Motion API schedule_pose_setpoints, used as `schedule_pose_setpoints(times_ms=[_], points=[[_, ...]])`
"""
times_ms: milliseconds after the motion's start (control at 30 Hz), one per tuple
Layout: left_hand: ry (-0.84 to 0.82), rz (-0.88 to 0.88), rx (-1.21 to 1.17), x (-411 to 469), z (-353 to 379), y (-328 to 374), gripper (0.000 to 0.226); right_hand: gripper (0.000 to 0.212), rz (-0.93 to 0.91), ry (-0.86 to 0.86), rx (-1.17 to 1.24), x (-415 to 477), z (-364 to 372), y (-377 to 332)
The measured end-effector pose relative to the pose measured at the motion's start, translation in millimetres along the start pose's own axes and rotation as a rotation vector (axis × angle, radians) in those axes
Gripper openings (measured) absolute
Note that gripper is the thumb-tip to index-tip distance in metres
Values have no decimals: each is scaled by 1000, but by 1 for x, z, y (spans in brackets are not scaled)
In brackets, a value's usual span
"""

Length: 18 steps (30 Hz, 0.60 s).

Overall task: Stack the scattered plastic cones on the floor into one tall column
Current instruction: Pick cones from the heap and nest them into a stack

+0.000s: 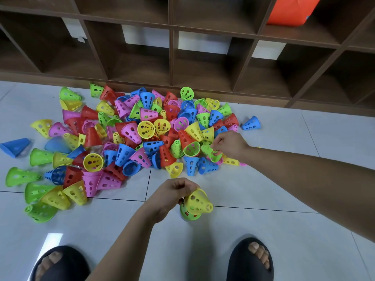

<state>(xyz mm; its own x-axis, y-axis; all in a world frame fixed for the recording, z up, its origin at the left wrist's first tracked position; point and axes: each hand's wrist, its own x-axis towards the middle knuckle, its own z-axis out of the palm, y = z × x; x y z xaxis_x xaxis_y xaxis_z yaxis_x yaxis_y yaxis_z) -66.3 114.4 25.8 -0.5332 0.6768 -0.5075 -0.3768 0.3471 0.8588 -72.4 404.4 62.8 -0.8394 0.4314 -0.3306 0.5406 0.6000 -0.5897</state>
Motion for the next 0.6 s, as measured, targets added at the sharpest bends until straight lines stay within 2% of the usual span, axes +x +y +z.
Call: schedule_pose_setpoints(times_ms=[133, 200, 300, 367, 500, 600], points=[[4, -15, 92, -1, -5, -8, 19, 14, 36, 62, 150, -6, -2, -10], [30, -43, 90, -1, -8, -12, 18, 14, 54, 27, 282, -13, 0, -17], [57, -70, 68, 0, -11, -19, 13, 27, 147, -208, 550, -27, 0, -23], [97, -72, 60, 1, -12, -24, 10, 29, 184, -389, 623, -36, 1, -21], [160, -126, 41, 2, -14, -31, 10, 24, 152, -664, 602, -51, 6, -10], [238, -163, -2, 8, -15, -35, 10, 31, 121, -832, 476, -60, 9, -10]])
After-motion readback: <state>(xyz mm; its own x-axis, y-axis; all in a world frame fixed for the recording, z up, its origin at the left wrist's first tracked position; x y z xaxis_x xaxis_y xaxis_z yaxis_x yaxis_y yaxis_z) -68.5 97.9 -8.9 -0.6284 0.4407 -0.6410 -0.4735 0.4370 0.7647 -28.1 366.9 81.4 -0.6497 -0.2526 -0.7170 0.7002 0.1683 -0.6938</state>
